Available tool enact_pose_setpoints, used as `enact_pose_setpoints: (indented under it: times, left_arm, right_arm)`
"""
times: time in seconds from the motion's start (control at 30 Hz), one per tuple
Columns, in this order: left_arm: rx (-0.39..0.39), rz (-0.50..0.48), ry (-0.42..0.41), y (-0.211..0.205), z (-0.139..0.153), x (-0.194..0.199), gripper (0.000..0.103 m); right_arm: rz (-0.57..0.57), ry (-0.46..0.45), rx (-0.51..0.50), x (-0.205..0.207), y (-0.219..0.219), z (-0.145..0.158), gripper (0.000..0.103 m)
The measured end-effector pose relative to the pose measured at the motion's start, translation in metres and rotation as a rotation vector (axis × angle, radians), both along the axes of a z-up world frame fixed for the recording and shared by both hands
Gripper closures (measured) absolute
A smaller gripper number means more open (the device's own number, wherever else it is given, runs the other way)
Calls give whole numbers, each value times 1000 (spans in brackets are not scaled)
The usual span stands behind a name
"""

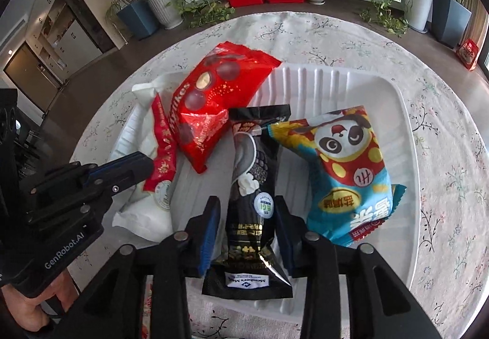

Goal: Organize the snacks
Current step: 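Lower both held snacks into the white tray and open both grippers, then move both tools back over the remaining snack pile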

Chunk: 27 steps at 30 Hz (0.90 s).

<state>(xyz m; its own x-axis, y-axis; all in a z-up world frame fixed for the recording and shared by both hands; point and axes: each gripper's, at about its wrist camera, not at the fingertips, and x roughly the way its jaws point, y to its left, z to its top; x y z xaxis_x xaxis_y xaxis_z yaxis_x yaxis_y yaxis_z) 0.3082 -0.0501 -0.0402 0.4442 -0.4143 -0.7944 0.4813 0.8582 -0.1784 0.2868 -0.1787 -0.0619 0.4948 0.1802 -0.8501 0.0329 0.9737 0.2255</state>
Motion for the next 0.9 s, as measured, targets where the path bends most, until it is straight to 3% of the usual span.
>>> enact_pose_setpoints:
  times: [0.13,0.2,0.23,0.27,0.33,0.43,0.6,0.73,0.9]
  left_arm:
    - [-46,25,-48,13,24,-15,97]
    - [-62,38,-84,22,38,-28,85]
    - [-59,54,-105,27,44,-35,61]
    - [-68,66,-120,33,50,-43,24]
    - [-113,73,-158,43,63,-65,1]
    - [-137,85,-183,57,75,-103,0]
    - [-130,104,-206,74,75,-173,0]
    - [-62,78,-247,70,55,-227,0]
    - [-35,120,-124,65,25,-260,0]
  right_arm:
    - [10,-84,-37,-16,1,28,41]
    - [4,-127,-39,-26,-3,45,39]
    - [-2,-153,-37,-34,-5,55,38]
    - [-8,-187,-30,-42,-10,67,37]
    - [-20,-265,-12,-63,-17,90,27]
    - [-38,-375,20,-99,-27,117,12]
    - [-54,-449,63,-163,-32,131,7]
    - [-63,-435,67,-208,-30,114,6]
    - [-98,-396,91,-250,-22,83,6]
